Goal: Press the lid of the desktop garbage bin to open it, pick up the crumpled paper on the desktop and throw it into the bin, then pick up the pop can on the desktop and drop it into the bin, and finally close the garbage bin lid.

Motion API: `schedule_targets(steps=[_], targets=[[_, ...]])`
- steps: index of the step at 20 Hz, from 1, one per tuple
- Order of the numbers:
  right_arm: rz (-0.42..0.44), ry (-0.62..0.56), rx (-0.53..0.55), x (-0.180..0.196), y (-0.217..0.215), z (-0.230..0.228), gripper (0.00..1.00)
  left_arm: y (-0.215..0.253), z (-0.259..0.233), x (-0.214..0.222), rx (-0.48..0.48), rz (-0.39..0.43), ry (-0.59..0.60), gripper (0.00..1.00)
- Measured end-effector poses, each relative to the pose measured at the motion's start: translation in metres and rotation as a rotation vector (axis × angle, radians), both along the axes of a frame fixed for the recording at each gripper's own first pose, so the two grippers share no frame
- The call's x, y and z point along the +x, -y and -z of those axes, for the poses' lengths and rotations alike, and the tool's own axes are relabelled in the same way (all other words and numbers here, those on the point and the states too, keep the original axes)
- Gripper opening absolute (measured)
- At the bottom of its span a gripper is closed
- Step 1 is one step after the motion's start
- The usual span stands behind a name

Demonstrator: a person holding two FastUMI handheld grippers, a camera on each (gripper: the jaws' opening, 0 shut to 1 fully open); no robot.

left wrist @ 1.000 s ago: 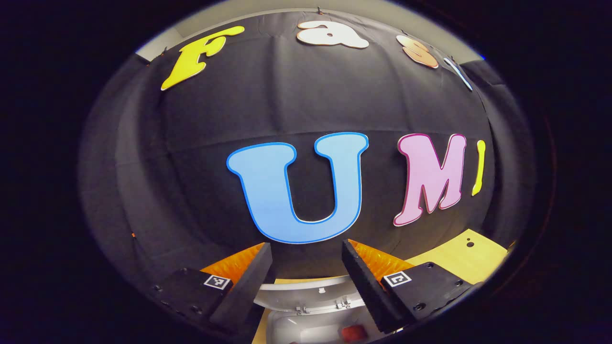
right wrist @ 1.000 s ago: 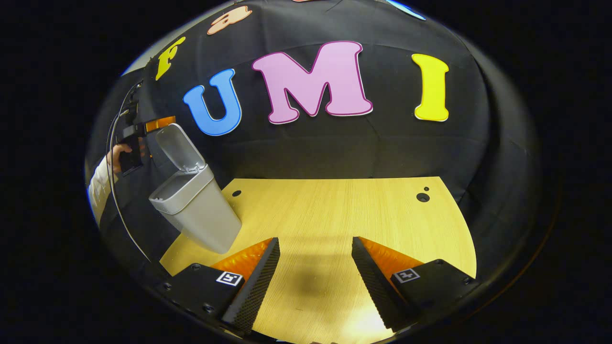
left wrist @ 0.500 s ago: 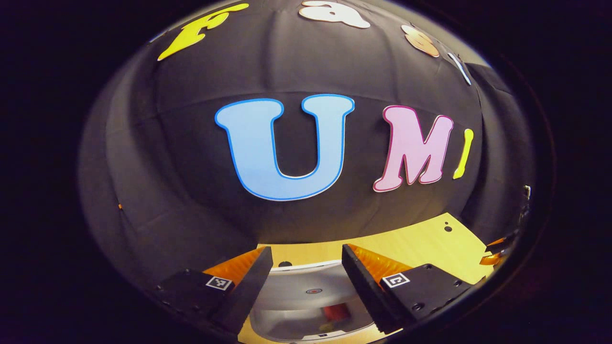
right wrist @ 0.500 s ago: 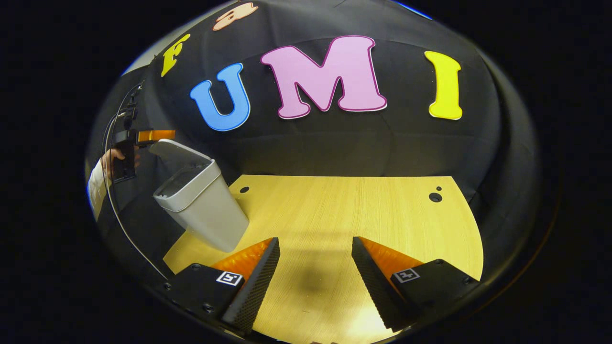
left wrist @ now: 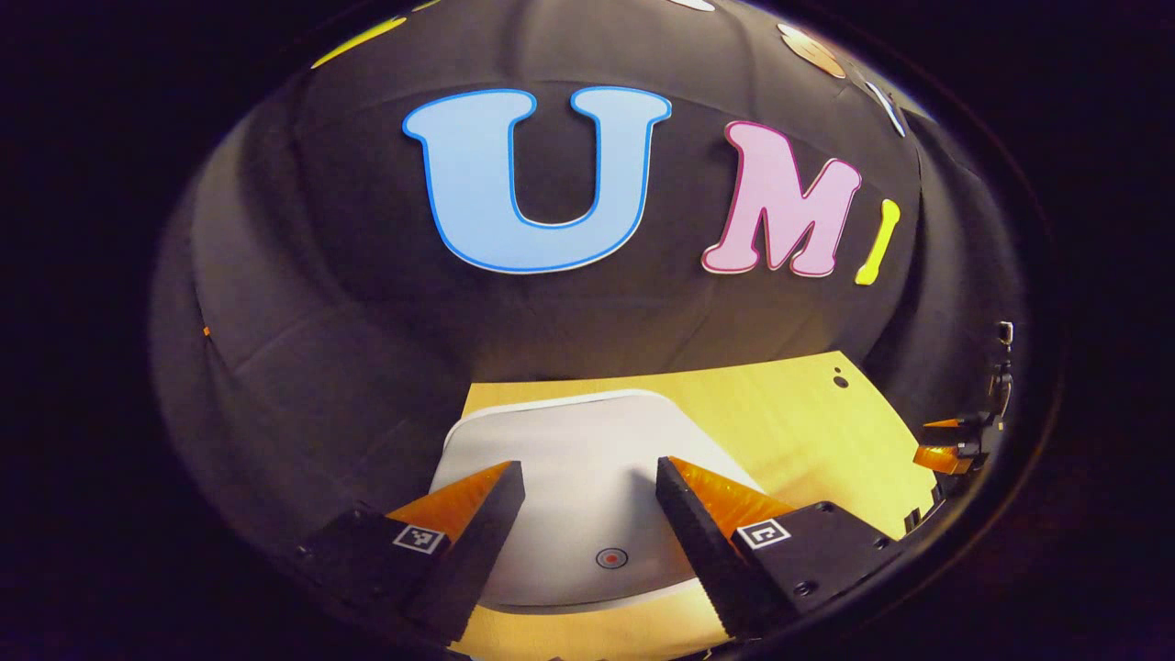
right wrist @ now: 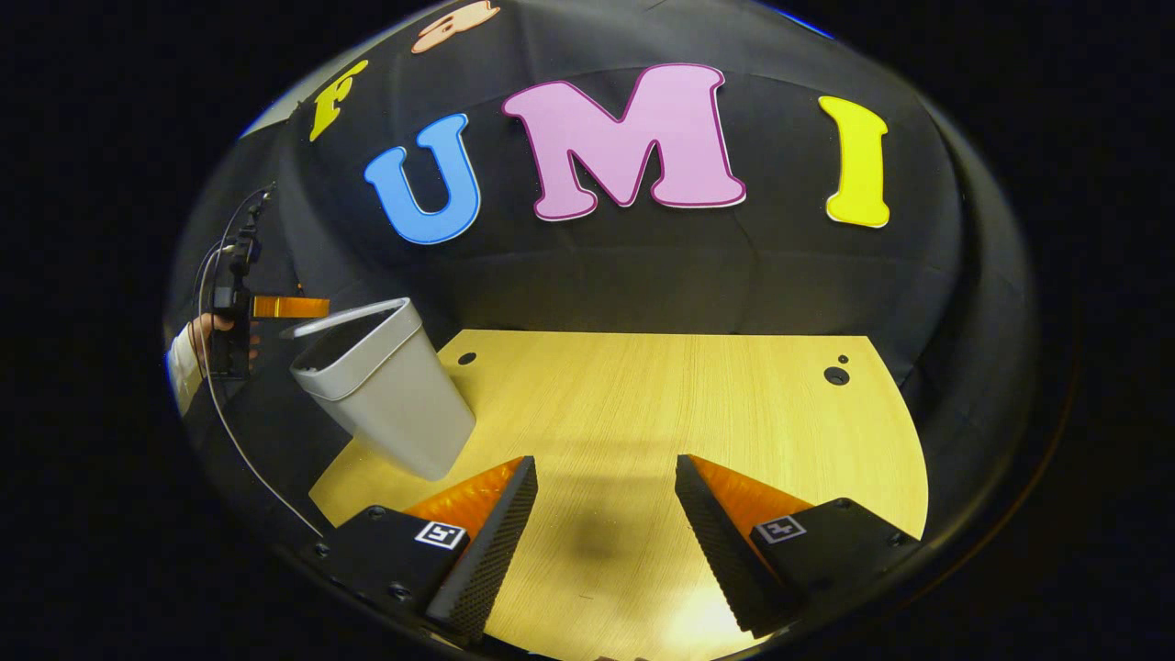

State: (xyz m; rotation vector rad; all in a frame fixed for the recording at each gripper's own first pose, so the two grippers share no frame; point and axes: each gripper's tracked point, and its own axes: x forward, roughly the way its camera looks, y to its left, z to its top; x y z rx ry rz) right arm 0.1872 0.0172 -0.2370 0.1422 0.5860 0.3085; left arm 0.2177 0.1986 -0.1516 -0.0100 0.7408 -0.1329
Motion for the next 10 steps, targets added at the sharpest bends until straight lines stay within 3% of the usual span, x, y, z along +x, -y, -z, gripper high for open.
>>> schedule_targets(steps=[5,10], targets=[[-0.001,-0.016,0.007,-0.005,-0.001,0.006,0.98,0.013,0.023,-0.023,0.03,0.085,-0.122,1.0],[-0.009,-0.016,0.019,-0.004,-0.006,0.004,0.98,0.016,0.029,-0.026,0.04,0.12,-0.121,1.0]])
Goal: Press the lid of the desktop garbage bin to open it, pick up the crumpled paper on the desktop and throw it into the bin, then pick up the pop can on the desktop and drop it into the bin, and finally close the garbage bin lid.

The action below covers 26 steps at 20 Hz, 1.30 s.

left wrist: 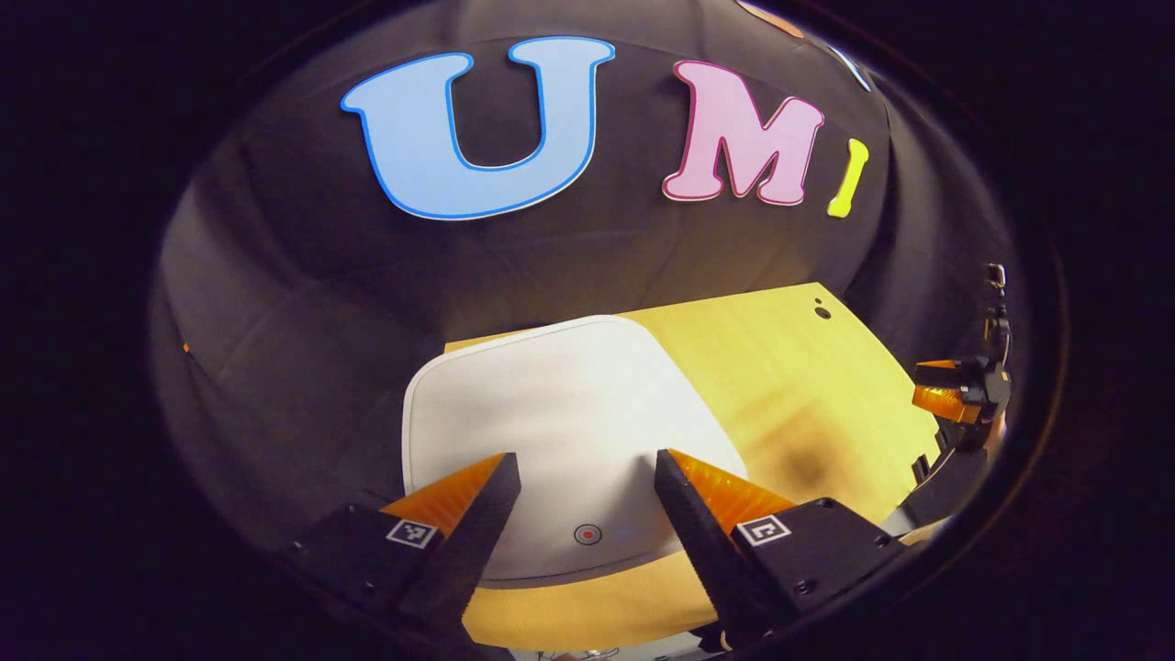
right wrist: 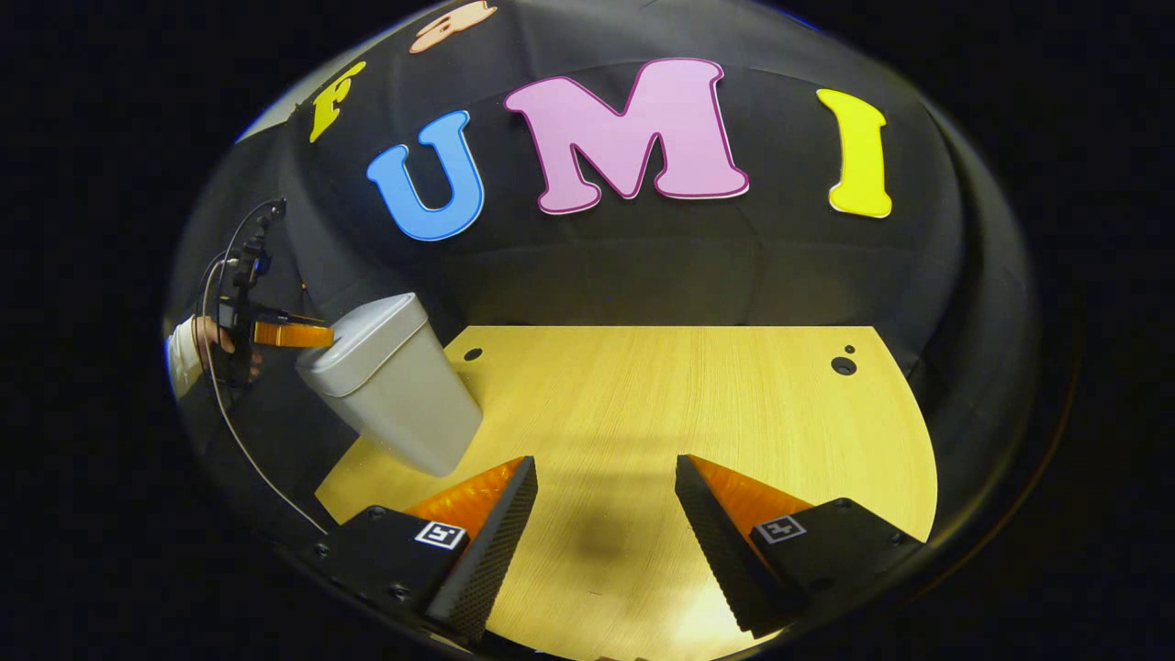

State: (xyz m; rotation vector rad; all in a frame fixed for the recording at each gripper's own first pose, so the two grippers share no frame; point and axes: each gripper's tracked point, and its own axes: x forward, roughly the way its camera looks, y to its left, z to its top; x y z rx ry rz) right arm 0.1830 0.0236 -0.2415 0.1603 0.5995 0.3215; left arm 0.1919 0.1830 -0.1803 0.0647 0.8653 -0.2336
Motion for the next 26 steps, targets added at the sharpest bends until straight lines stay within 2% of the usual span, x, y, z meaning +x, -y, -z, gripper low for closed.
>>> schedule_targets(steps=[2,4,7,9,12,15,17,19,22,26], targets=[[0.004,0.001,-0.029,-0.001,0.0,0.0,0.98,0.0,0.001,-0.001,0.011,0.043,0.028,1.0],[-0.023,0.012,-0.05,-0.004,-0.008,-0.004,0.98,0.001,0.0,0.003,-0.015,0.01,0.047,1.0],[-0.033,0.035,-0.079,-0.009,-0.013,-0.019,0.98,0.003,-0.002,0.006,0.006,0.007,0.174,1.0],[-0.012,0.079,-0.091,-0.009,-0.014,-0.038,0.98,0.005,-0.008,0.002,0.03,-0.001,0.228,1.0],[0.038,0.173,-0.105,-0.008,-0.012,-0.078,0.98,0.019,-0.025,-0.011,-0.016,-0.044,0.284,0.95],[0.091,0.257,-0.098,-0.015,-0.018,-0.115,0.98,0.03,-0.065,-0.012,0.013,-0.022,0.442,0.96],[0.125,0.309,-0.098,-0.022,-0.023,-0.136,0.98,0.05,-0.09,-0.017,-0.02,-0.011,0.514,0.96],[0.168,0.37,-0.106,-0.029,-0.024,-0.156,0.98,0.07,-0.104,-0.021,-0.087,-0.044,0.559,0.96],[0.237,0.418,-0.127,-0.048,-0.018,-0.175,0.98,0.097,-0.11,-0.034,-0.173,-0.073,0.616,0.96],[0.311,0.516,-0.157,-0.076,-0.005,-0.209,0.98,0.13,-0.117,-0.058,-0.254,-0.058,0.648,0.97]])
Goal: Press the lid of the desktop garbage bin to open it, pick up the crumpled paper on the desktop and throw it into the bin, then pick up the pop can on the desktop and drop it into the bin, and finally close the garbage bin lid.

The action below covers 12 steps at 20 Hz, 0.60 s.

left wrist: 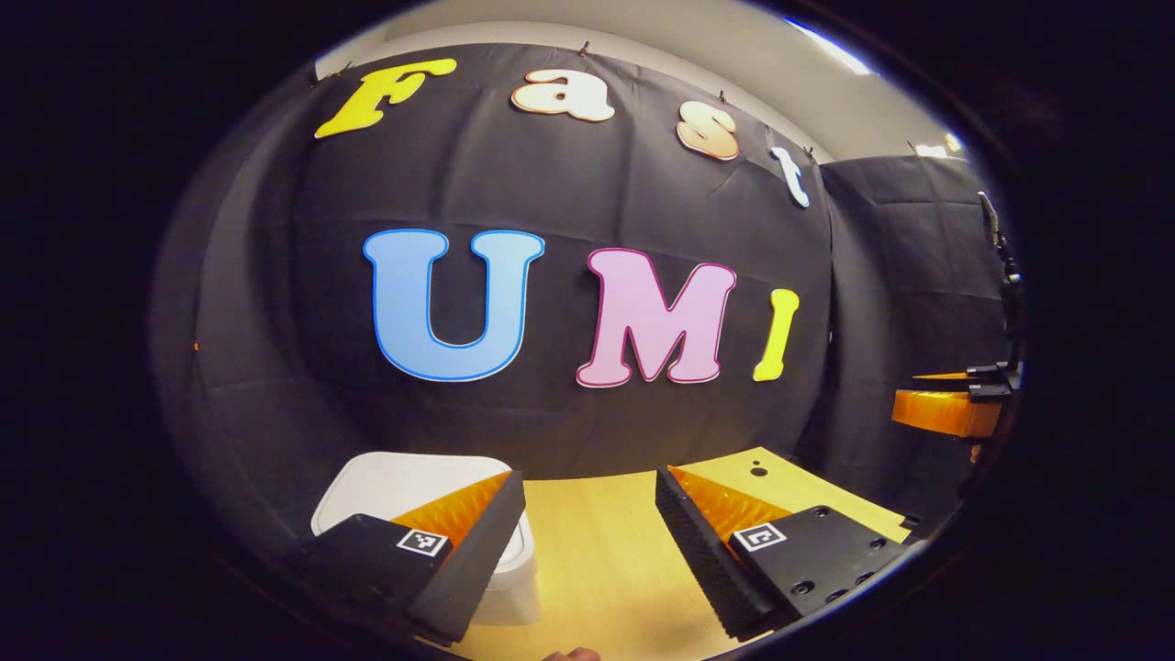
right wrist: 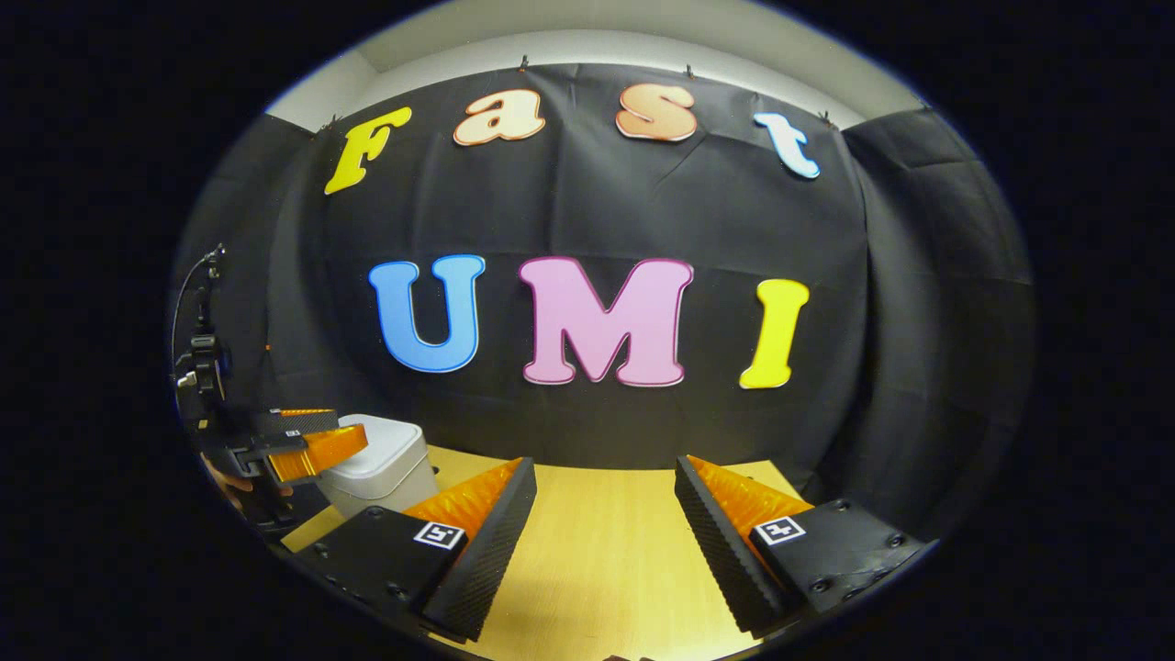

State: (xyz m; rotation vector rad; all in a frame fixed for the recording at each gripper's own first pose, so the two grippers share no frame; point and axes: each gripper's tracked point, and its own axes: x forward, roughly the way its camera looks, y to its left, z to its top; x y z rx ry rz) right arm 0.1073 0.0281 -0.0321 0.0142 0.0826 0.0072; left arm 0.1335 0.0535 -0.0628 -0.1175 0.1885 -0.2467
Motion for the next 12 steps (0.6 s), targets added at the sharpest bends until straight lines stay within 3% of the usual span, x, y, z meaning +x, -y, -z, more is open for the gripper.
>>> schedule_targets(steps=[6,12], targets=[[0.012,0.103,0.026,-0.008,0.013,-0.027,0.98,0.018,-0.047,-0.016,0.056,-0.067,0.117,0.96],[-0.084,0.154,0.013,0.0,0.018,-0.032,0.97,0.025,-0.073,-0.049,0.039,-0.204,0.149,0.96]])
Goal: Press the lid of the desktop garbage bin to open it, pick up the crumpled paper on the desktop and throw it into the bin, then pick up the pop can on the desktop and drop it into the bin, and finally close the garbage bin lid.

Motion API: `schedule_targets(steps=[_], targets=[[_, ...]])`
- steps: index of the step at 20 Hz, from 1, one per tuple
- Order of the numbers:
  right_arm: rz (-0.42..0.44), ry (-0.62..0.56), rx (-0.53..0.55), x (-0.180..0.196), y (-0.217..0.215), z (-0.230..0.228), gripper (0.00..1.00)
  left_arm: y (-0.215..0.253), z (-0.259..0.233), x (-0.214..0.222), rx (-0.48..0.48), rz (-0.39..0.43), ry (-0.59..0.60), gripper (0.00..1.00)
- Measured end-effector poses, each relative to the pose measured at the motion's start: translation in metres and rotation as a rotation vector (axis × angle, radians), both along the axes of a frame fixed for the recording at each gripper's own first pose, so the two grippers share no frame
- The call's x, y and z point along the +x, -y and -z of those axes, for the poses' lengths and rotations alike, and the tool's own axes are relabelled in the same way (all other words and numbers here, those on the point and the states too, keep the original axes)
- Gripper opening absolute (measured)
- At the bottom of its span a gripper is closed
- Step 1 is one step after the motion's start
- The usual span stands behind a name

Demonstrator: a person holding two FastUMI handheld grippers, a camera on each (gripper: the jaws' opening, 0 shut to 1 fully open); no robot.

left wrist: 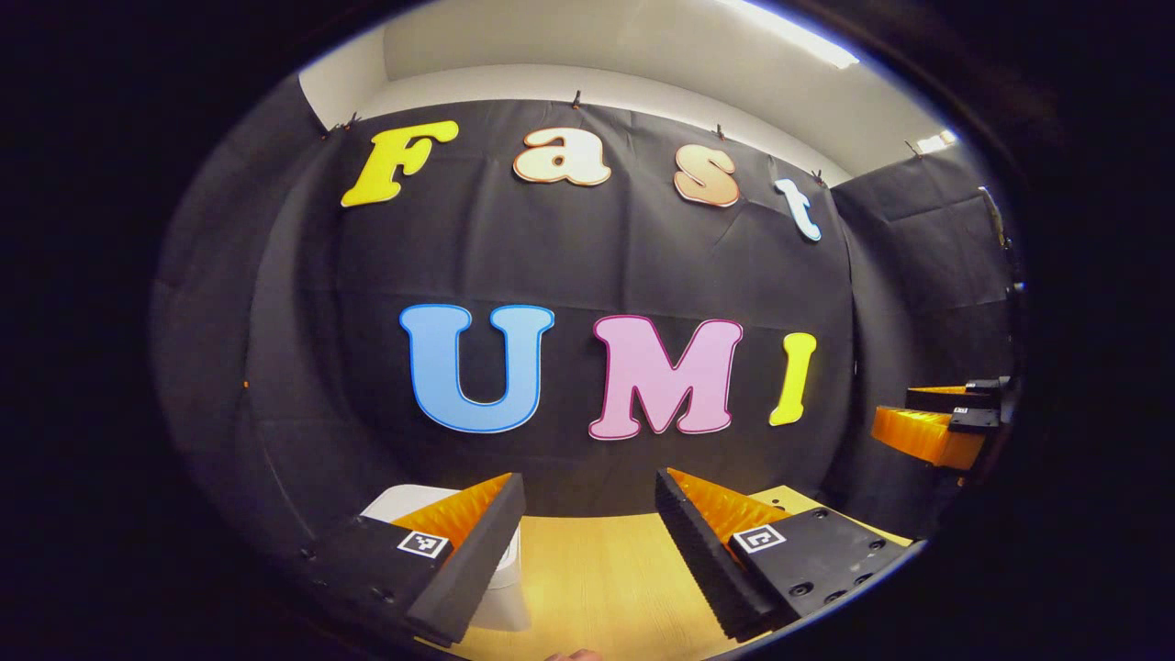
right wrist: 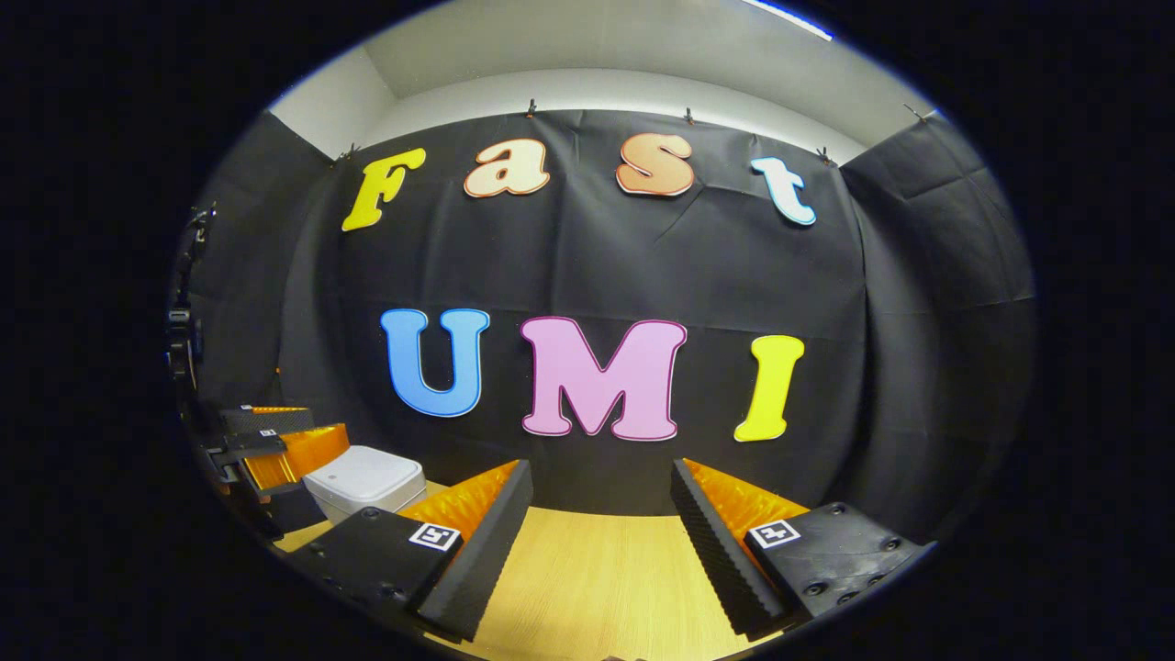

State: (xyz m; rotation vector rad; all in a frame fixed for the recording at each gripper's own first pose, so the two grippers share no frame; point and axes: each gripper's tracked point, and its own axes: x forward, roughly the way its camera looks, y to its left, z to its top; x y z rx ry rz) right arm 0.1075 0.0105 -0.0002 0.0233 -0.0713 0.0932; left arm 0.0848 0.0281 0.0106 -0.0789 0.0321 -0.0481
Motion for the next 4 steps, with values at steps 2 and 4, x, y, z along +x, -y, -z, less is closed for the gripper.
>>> schedule_targets(steps=[2,4], targets=[[-0.025,0.011,0.0,0.001,0.0,0.003,0.98,0.0,-0.003,-0.018,-0.024,-0.035,0.0,0.96],[-0.054,0.019,-0.016,0.005,-0.004,0.006,0.98,-0.006,-0.002,-0.028,-0.041,-0.08,0.009,0.96]])
